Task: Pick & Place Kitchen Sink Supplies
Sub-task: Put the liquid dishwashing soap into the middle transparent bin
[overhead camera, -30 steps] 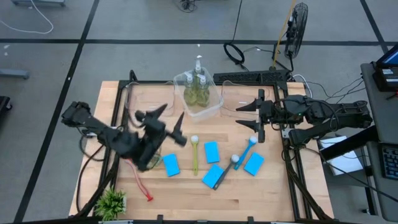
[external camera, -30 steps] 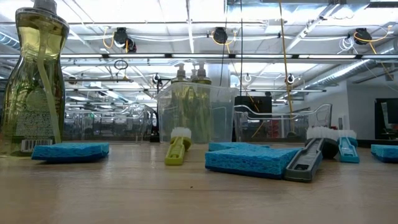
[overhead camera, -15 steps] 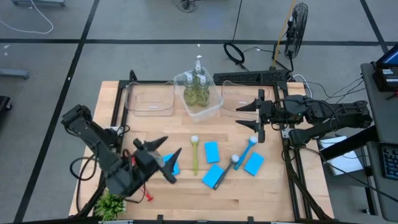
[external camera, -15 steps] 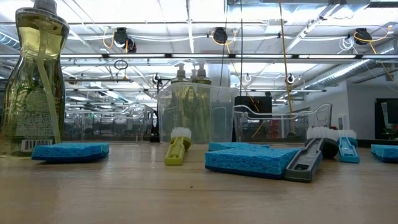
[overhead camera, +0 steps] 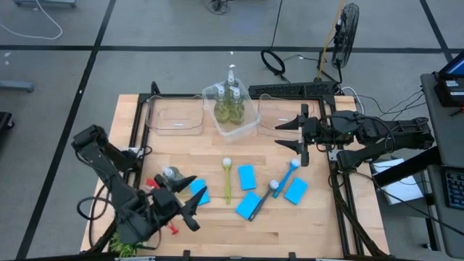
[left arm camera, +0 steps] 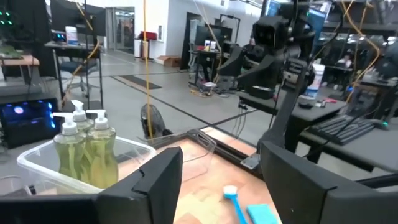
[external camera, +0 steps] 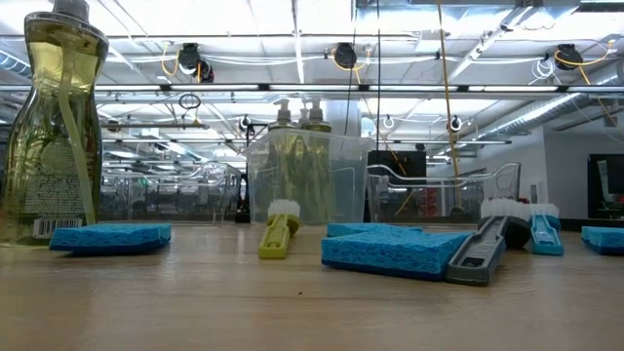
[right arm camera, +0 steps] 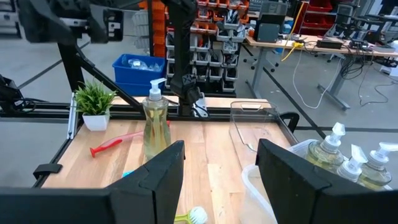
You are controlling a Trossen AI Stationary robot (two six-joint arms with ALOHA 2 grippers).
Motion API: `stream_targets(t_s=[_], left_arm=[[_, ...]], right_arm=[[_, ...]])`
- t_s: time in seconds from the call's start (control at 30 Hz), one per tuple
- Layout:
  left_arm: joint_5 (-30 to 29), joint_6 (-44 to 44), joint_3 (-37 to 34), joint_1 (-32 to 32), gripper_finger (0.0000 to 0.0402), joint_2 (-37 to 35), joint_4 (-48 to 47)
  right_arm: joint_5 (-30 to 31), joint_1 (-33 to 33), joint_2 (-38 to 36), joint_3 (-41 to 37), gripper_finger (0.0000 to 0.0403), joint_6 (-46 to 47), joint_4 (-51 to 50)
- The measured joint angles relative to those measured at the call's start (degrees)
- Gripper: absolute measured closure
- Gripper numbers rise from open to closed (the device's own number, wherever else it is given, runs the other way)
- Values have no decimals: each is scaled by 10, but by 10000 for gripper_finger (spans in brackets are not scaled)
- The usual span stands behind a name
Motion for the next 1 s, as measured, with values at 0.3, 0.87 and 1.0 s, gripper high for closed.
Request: stream_targets(t_s=[0.3, 0.87, 1.0], left_arm=[[0, -49, 0, -10, 213, 37, -9], [621, -380, 0, 151, 231, 12, -255], [777, -545, 0, 164, 231, 6, -375]], right_arm=[[0, 0, 0, 0, 211, 1, 0], [0, 0, 0, 0, 211, 5, 1], [0, 0, 0, 0, 211, 5, 0]])
